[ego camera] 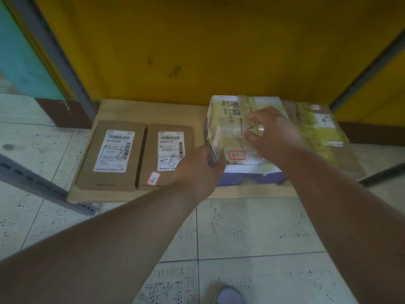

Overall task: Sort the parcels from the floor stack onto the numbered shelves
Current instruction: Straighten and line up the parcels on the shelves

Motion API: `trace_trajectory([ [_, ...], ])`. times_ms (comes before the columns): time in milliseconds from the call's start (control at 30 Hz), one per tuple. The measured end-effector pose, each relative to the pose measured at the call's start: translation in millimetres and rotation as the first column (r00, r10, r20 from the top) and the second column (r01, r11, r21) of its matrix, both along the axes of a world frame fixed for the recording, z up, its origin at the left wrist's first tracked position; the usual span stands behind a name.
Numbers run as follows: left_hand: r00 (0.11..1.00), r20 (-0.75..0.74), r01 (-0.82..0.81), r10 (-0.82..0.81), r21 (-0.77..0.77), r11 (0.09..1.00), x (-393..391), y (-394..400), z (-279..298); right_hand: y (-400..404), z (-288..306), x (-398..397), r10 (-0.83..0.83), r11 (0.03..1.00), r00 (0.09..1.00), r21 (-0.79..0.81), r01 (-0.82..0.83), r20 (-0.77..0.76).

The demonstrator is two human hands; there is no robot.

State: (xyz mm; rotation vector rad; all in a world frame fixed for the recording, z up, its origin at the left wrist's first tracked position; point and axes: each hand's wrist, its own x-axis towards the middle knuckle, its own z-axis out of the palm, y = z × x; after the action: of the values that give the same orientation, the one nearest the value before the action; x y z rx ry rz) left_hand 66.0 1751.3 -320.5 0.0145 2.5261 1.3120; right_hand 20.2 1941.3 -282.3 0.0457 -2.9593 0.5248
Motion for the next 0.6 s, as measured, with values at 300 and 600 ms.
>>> trace_trajectory([
  [300,1.0,-0.025,0.014,-0.016,-0.065,0.998,-11,10,-2,47,-13,-11,-0.254,0.966,0.945,0.106,0.236,0.207],
  [600,1.0,0.003,0.015,-0.015,-0.024,1.0,-9,4,-1,47,-7,-4,-0.299,0.954,0.919,0.067,0.291,0.257],
])
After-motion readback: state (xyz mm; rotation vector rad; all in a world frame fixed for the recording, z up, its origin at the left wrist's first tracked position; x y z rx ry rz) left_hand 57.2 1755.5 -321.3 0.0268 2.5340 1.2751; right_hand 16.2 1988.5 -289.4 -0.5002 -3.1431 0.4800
